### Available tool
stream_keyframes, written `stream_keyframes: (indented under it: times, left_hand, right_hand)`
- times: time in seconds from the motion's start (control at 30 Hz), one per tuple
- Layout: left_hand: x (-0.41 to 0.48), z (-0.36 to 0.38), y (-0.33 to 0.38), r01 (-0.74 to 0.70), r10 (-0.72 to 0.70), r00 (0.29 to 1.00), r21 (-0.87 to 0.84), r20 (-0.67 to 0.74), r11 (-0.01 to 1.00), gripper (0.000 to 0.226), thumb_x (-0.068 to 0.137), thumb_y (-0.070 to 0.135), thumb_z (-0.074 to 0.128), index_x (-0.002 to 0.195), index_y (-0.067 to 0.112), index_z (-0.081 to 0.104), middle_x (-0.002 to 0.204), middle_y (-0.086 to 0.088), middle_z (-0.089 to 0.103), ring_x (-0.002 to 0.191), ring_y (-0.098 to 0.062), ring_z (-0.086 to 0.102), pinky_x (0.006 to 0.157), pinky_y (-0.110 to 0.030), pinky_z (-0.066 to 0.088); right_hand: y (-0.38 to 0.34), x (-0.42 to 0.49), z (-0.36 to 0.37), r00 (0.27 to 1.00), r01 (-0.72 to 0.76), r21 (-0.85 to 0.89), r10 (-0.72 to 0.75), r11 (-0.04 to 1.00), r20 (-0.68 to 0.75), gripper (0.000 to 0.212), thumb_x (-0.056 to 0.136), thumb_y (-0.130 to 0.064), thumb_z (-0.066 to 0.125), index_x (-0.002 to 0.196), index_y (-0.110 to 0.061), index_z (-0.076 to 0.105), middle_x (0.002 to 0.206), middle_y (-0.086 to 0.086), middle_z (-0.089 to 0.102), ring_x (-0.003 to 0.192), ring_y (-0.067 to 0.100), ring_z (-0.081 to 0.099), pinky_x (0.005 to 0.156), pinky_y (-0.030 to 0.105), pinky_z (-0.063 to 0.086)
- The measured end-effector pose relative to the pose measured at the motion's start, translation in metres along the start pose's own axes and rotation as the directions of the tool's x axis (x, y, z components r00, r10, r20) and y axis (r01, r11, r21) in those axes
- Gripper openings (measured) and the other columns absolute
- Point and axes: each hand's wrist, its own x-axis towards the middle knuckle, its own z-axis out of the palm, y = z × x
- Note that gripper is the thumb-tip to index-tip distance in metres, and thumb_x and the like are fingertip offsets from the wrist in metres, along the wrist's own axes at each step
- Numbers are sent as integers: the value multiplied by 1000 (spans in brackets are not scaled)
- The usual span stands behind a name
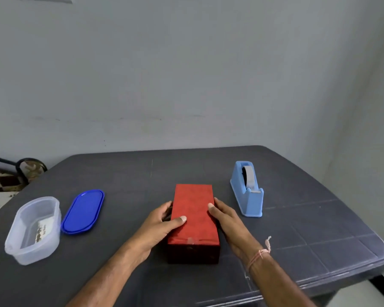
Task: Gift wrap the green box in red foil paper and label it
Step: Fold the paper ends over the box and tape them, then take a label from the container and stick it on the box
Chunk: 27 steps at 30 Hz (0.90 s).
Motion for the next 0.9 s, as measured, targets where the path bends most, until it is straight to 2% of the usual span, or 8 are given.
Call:
stream_keyframes:
  times: [0.1,0.23,0.3,0.47,0.6,0.7,0.9]
  left_hand:
    - [-5,0,-4,3,-5,1000,-65,-27,998,38,90,27,76,121,41,58,116,22,69,104,14,64,76,-5,50]
    - [-9,5,-3,-19,13,998,-99,-65,995,42,89,28,77,124,39,57,118,20,68,101,15,65,74,-4,50]
    - [-9,6,-4,-32,23,997,-115,-75,993,41,90,25,76,126,36,58,117,18,69,100,13,66,73,-5,50]
    - [-11,8,-3,-40,29,995,-123,-93,992,34,91,22,74,120,34,61,110,16,72,96,11,69,71,-6,51]
    - [-12,10,-5,-33,17,992,-139,-121,990,32,92,22,75,121,29,65,107,12,78,98,-1,73,71,-10,54]
    - [-13,11,-6,-31,12,992,-149,-128,988,32,92,22,74,122,28,66,108,12,78,98,-4,74,72,-11,55]
    - [-13,9,-6,-14,-3,992,-142,-124,990,38,90,29,76,126,25,67,111,9,77,100,-7,74,73,-13,56]
  right_hand:
    - [-4,3,0,1000,-18,-11,18,1000,5,29,104,-23,57,132,-21,63,125,0,73,118,17,68,101,32,53]
    - [-5,7,-1,996,-32,25,34,999,-77,37,97,-23,67,133,-16,60,121,2,73,103,12,73,81,23,57]
    - [-5,6,-1,995,-40,37,43,999,-85,38,96,-23,69,133,-17,61,121,2,73,102,12,73,78,21,57]
    - [-4,7,-1,995,-48,63,53,997,-82,43,94,-25,71,135,-18,61,123,2,73,110,16,72,84,25,57]
    - [-3,8,-1,996,-51,76,57,996,-73,48,94,-25,72,139,-17,59,126,3,72,113,17,70,94,31,57]
    - [-3,9,-2,997,-52,76,56,996,-61,47,94,-26,71,139,-18,60,125,3,72,114,18,70,100,36,56]
    - [-3,8,-1,997,-62,99,67,993,-48,50,94,-28,71,141,-19,58,125,2,73,112,17,71,97,36,58]
